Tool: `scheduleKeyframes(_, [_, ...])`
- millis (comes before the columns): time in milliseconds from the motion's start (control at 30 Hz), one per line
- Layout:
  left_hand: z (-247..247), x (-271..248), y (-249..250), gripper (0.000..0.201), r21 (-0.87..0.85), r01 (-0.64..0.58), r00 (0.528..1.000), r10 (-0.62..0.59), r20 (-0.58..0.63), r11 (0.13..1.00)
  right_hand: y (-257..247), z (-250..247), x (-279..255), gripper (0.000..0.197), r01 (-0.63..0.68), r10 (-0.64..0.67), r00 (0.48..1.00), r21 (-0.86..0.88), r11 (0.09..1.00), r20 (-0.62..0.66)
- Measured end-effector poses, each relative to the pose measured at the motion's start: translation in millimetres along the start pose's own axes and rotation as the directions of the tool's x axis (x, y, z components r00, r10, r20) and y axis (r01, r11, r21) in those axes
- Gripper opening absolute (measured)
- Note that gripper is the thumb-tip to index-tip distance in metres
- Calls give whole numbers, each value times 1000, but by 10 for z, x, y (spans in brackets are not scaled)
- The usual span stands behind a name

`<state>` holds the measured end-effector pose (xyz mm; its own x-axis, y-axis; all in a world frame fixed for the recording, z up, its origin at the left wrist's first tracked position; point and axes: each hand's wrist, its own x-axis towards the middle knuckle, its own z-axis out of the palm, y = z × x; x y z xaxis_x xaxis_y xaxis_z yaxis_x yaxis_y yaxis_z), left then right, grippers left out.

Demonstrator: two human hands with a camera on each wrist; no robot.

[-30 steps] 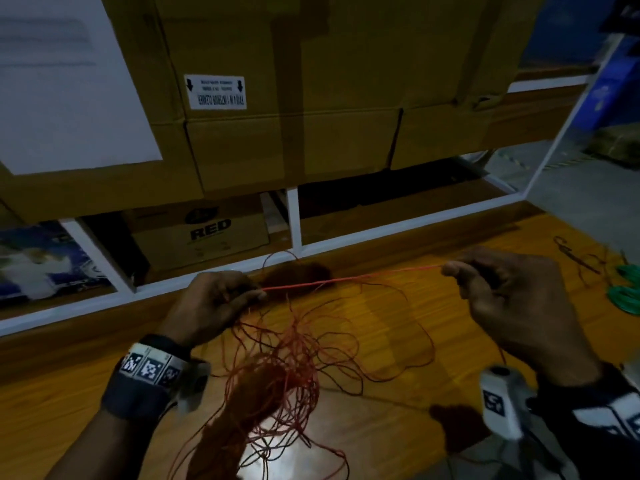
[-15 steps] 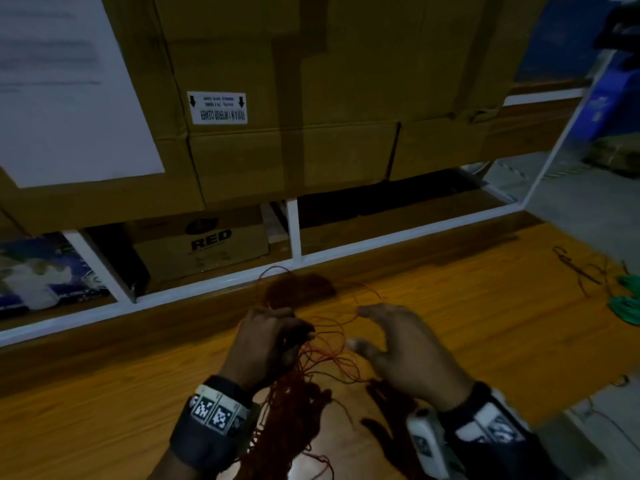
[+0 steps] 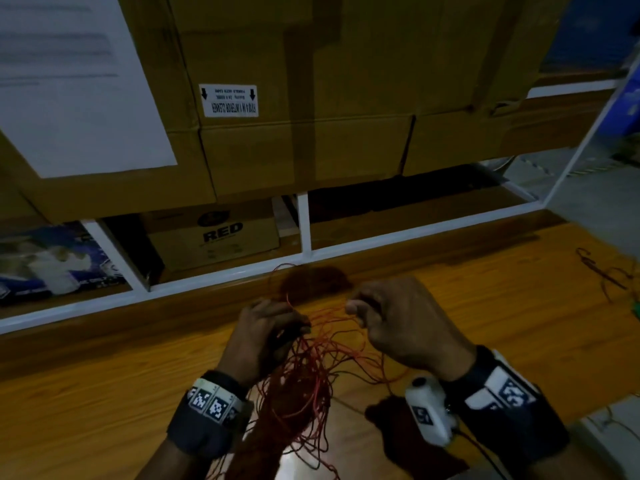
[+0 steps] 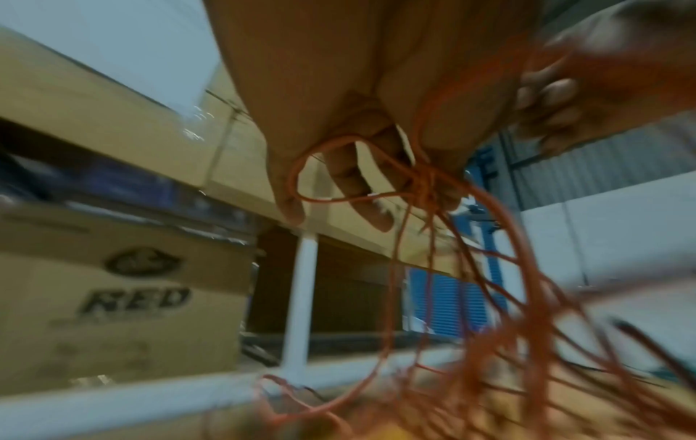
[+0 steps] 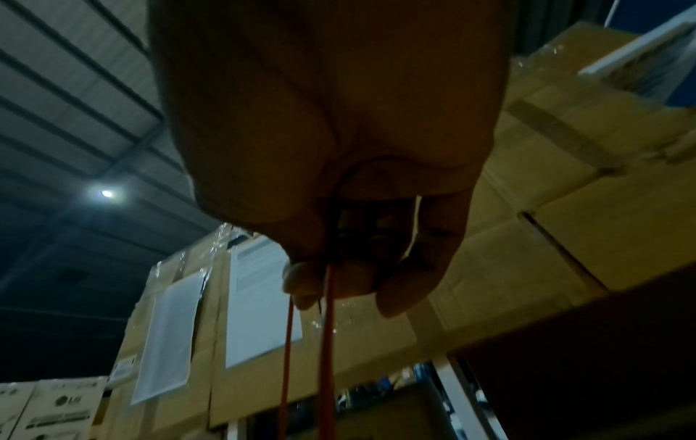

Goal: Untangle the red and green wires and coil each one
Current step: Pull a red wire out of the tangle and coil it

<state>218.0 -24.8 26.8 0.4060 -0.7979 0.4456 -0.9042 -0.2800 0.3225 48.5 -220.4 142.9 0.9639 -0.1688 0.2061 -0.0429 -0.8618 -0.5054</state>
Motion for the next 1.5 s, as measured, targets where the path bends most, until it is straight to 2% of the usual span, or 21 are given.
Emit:
scheduleKeyframes(167, [-268, 216, -29, 25, -75, -20, 998, 15, -66, 997, -28, -449, -100, 11, 22, -17, 997, 65, 998, -71])
scheduleKeyframes(267, [-428, 305, 33, 17, -337, 69, 995, -88, -41, 939, 93, -594, -88, 14, 8, 5, 991, 95, 995, -137])
scheduleKeyframes(333, [-499, 333, 72, 12, -546, 159, 978, -208, -30, 822, 241, -626, -80, 17, -21, 34, 989, 90, 996, -145])
scheduleKeyframes(400, [-523, 341, 98, 12, -747, 197, 921, -382, -81, 635, 405, -613, -85, 21, -38, 51, 985, 81, 996, -164])
scheduleKeyframes(467, [-498, 333, 121, 14, -851, 193, 866, -493, -86, 488, 524, -562, -93, 25, -58, 73, 983, 95, 994, -167])
scheduleKeyframes(567, [-373, 289, 79, 19, -892, 234, 828, -560, -27, 388, 601, -465, -76, 25, -73, 94, 985, 143, 987, -147])
scheduleKeyframes(667, [-294, 257, 65, 23, -861, 305, 804, -595, 4, 406, 602, -360, -31, 16, -107, 134, 986, 251, 962, -95])
scheduleKeyframes(833, [-275, 225, 142, 20, -890, 272, 830, -557, 24, 366, 639, -190, 81, 9, -259, 295, 955, 480, 838, 0])
scheduleKeyframes(933, [-296, 168, 166, 26, -957, 216, 810, -582, 64, 195, 709, -129, 133, 11, -329, 358, 932, 567, 755, 64])
scheduleKeyframes(1000, [-302, 105, 160, 26, -978, 199, 789, -603, 118, 69, 742, -88, 164, 12, -341, 357, 930, 559, 756, 84])
scheduleKeyframes(1033, [-298, 65, 144, 26, -978, 209, 794, -588, 153, 28, 754, -79, 185, 12, -343, 361, 929, 549, 762, 80])
scheduleKeyframes(1133, [-271, -53, 52, 35, -969, 240, 808, -541, 231, -55, 832, -105, 270, 14, -358, 410, 912, 491, 794, 4])
scheduleKeyframes(1233, [-263, -70, 33, 48, -973, 178, 792, -566, 229, -145, 888, -132, 334, 15, -362, 420, 907, 450, 816, -33])
scheduleKeyframes(1300, [-252, -49, 74, 40, -971, 111, 783, -582, 218, -214, 856, -93, 330, 16, -342, 384, 923, 428, 836, -12])
scheduleKeyframes(1367, [-239, -48, 72, 31, -957, 65, 743, -627, 235, -283, 820, -39, 315, 19, -292, 323, 946, 412, 863, -6])
scheduleKeyframes(1433, [-265, -26, 105, 21, -952, 93, 733, -628, 263, -291, 804, -7, 300, 21, -247, 276, 961, 430, 868, -5])
scheduleKeyframes(1467, [-292, 4, 145, 18, -965, 174, 728, -634, 261, -198, 803, 0, 294, 21, -233, 262, 965, 443, 866, -4])
scheduleKeyframes(1500, [-321, 45, 184, 18, -957, 289, 716, -656, 240, -34, 798, 2, 292, 21, -224, 250, 968, 453, 863, 1])
